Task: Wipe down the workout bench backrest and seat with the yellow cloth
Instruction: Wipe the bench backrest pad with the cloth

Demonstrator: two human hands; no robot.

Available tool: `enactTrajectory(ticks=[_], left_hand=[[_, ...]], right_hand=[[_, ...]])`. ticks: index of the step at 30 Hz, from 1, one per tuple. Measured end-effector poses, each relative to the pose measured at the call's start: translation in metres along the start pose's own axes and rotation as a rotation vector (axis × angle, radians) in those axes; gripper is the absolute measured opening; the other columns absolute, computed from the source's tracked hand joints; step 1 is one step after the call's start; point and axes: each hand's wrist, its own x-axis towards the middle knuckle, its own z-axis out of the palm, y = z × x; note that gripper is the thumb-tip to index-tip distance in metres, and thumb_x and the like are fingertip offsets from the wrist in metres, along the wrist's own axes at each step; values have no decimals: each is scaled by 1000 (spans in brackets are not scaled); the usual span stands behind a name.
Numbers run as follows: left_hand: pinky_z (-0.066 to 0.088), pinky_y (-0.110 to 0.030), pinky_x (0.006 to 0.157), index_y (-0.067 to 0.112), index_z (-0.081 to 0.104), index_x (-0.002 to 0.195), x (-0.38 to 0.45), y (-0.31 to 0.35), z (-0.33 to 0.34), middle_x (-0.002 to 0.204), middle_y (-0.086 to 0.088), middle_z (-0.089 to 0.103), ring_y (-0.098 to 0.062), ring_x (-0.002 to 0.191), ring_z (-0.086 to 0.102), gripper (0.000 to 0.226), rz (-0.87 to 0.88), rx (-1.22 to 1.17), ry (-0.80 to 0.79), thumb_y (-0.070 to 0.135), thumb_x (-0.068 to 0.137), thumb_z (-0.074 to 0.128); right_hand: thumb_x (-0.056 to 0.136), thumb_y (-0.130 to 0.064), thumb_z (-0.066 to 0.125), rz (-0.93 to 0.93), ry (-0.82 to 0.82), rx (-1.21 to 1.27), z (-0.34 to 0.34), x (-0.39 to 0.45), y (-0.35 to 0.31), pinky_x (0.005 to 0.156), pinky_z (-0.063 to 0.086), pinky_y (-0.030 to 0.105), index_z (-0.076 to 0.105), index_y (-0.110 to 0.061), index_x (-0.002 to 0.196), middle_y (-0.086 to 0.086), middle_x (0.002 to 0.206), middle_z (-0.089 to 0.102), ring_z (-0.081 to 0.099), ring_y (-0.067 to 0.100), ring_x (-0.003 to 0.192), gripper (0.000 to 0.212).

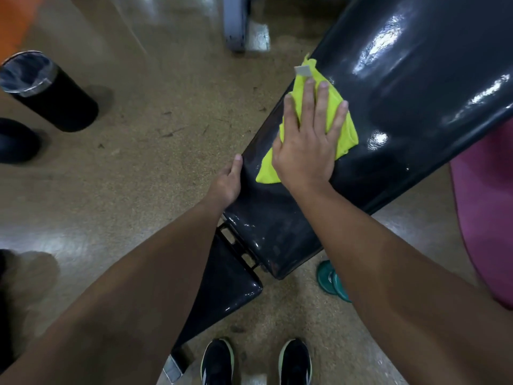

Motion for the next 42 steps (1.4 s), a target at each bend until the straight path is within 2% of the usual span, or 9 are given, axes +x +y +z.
enactTrajectory(ticks=[5, 11, 14, 18, 20, 23, 28, 35, 42], left_hand=[[20, -31, 112, 26, 40, 144, -2, -2, 5, 150, -1, 39, -21, 139, 33, 60, -24, -54, 10, 61, 97, 26], [19, -35, 116, 24, 38, 145, -1, -22, 8, 151, -2, 36, -19, 140, 31, 58, -47, -100, 73, 57, 98, 27], [18, -37, 116, 27, 36, 147, -5, -39, 8, 153, 1, 33, -19, 141, 28, 60, -94, -122, 104, 59, 97, 27], [48, -49, 94, 47, 39, 136, -15, -57, 4, 138, 10, 45, -22, 123, 48, 54, -228, -286, 46, 70, 87, 35], [53, -49, 85, 50, 38, 134, -19, -61, 2, 134, 10, 47, -21, 116, 52, 46, -260, -352, 31, 66, 90, 38], [53, -52, 85, 47, 41, 131, -17, -66, 4, 132, 9, 50, -19, 113, 53, 44, -251, -373, 28, 64, 91, 40], [53, -53, 83, 46, 47, 125, -16, -66, 2, 127, 10, 54, -17, 109, 55, 39, -257, -383, 25, 64, 90, 43], [53, -53, 86, 50, 50, 115, -10, -71, 0, 129, 7, 54, -20, 111, 56, 30, -262, -393, -1, 64, 89, 45], [55, -50, 80, 49, 52, 117, -5, -77, 4, 128, 6, 57, -21, 111, 59, 40, -283, -412, 17, 69, 83, 45]], right_hand=[[97, -41, 56, -190, -49, -21, 9, -28, 8, 124, -2, 60, 39, -14, 156, 17, 170, 14, 9, 34, 158, 67], [98, -41, 48, -94, -36, -53, 6, -7, 0, 123, -2, 62, 36, -15, 157, 17, 170, 10, 6, 35, 158, 66], [102, -44, 44, -252, -120, -92, 10, -8, -3, 124, -2, 62, 33, -15, 158, 19, 170, 8, 3, 37, 158, 65], [101, -45, 47, -310, -90, -73, 6, -8, 19, 124, -2, 59, 37, -15, 157, 17, 170, 14, 8, 35, 158, 64], [100, -45, 46, -266, -80, -106, 3, 0, 17, 124, -3, 61, 37, -15, 156, 18, 170, 13, 7, 36, 158, 64], [102, -46, 41, -240, -117, -152, 8, 9, -4, 123, -4, 63, 36, -14, 156, 19, 169, 12, 5, 37, 158, 64], [104, -46, 38, -391, -193, -148, 17, -13, -8, 124, -5, 60, 36, -16, 157, 17, 169, 15, 7, 36, 158, 62], [104, -42, 39, -215, -136, -166, 8, 20, -11, 123, -5, 61, 41, -12, 153, 20, 168, 17, 6, 37, 157, 58], [103, -42, 42, -321, -165, -107, 17, -20, -12, 123, -10, 58, 39, -14, 156, 18, 169, 17, 8, 36, 158, 60]])
